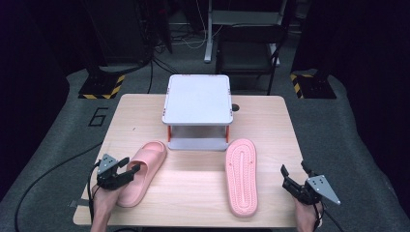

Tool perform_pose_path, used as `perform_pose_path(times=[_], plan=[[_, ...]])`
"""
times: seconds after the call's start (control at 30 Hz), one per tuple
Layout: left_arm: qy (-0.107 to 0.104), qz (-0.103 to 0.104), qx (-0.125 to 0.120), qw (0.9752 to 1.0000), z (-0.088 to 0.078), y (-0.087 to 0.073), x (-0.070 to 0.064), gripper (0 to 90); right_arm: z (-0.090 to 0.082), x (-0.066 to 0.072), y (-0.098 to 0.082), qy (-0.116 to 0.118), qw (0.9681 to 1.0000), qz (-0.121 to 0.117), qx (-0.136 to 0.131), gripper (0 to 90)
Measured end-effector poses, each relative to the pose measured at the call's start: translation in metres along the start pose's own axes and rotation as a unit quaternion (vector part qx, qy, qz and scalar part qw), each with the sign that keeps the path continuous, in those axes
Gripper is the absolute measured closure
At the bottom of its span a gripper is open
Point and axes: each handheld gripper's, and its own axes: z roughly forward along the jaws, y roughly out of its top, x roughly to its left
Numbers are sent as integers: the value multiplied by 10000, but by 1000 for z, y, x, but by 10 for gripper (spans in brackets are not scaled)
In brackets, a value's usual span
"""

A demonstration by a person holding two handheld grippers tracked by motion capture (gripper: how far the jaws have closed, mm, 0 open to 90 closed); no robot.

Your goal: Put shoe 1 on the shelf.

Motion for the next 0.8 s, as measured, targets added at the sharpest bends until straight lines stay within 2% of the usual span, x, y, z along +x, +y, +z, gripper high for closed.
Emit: perform_pose_path(times=[0.07,0.1,0.23,0.3,0.33,0.47,0.5,0.53,0.63,0.67,0.73,0.8], plan=[[-21,-57,13,10000,1,-1,4,485,-1,0,1,47,10000,35,-16,223],[35,-120,46,9999,3,-2,7,518,-2,0,1,66,10000,47,-26,228],[75,-174,135,9997,7,-4,11,568,-2,0,1,80,10000,33,-16,239],[130,-163,173,9996,9,-6,13,629,-2,1,2,107,9999,20,-8,251],[182,-199,193,9995,10,-6,15,696,-1,2,2,154,9999,41,18,258],[264,-194,192,9993,10,-6,17,739,2,4,1,222,9997,-30,53,263],[294,-192,189,9992,10,-6,16,748,3,6,2,248,9997,-32,76,263],[412,-163,197,9988,10,-5,14,772,5,7,3,376,9992,-43,128,262],[411,-139,190,9989,9,-4,10,794,8,8,8,476,9988,-9,148,259],[374,-134,190,9990,9,-2,6,807,11,9,16,599,9981,-15,115,259],[384,-123,173,9990,9,-1,4,810,13,10,20,621,9980,-52,90,260],[360,-110,151,9992,11,3,-3,808,19,14,33,773,9970,26,38,260]])
